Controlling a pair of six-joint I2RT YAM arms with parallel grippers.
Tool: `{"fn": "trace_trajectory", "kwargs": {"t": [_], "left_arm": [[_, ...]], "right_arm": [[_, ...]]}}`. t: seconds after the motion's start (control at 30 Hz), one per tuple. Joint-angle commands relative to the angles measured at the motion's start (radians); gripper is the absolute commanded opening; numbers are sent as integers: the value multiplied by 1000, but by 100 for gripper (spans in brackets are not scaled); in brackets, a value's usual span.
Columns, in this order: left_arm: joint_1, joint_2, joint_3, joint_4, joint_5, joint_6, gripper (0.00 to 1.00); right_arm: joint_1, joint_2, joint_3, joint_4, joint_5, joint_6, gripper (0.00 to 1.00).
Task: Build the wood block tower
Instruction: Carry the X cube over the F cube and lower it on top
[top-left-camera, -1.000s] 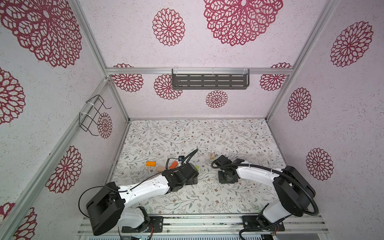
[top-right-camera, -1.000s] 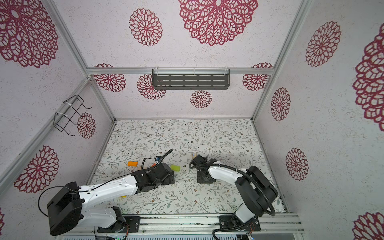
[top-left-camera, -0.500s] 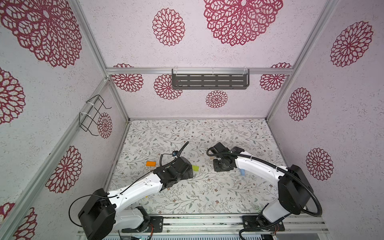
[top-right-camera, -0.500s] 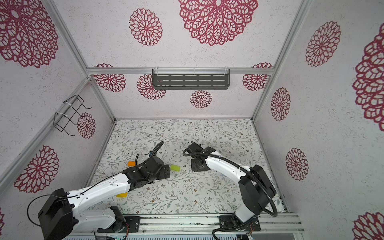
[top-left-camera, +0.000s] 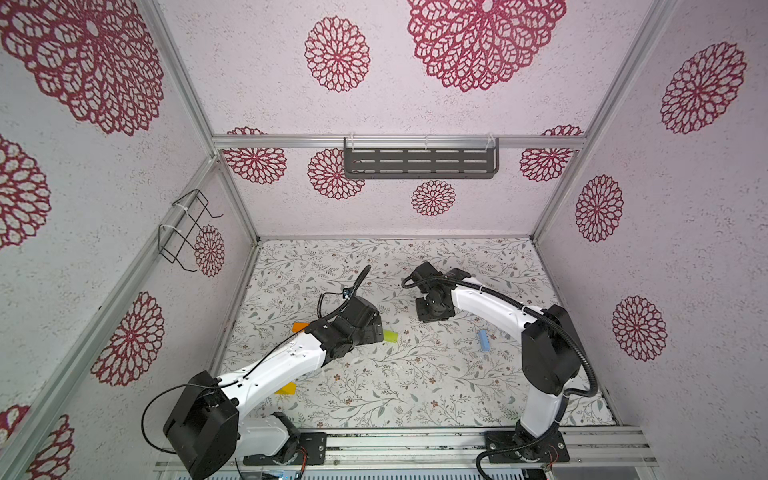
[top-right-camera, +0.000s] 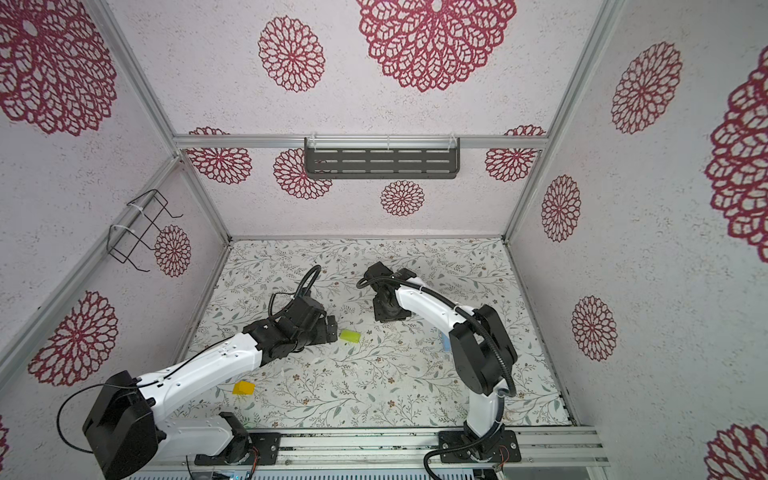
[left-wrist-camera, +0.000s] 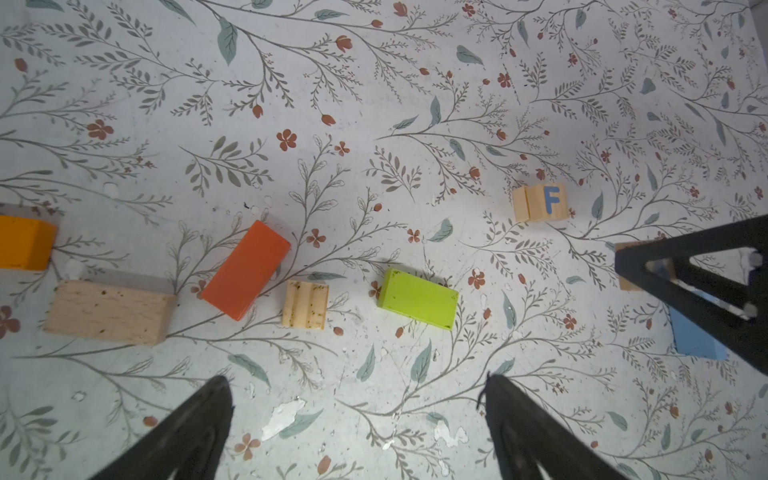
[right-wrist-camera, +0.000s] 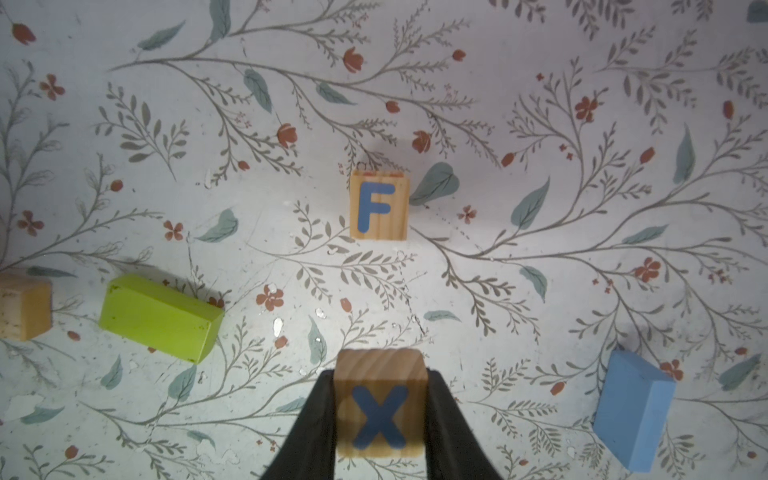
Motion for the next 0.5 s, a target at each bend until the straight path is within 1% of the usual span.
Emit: {"fn": "trace_trajectory", "kwargs": {"t": [0.0, 0.2, 0.47], "left_arm": [[32, 15, 14, 11, 13, 30, 97], [65, 34, -7, 45, 32, 44, 97], [69, 83, -14, 86, 54, 53, 97]], "right_arm": [[-21, 31, 68, -46, -6, -35, 30], [-43, 116, 150, -59, -19, -49, 30], [-58, 195, 234, -80, -25, -65, 30]]}}
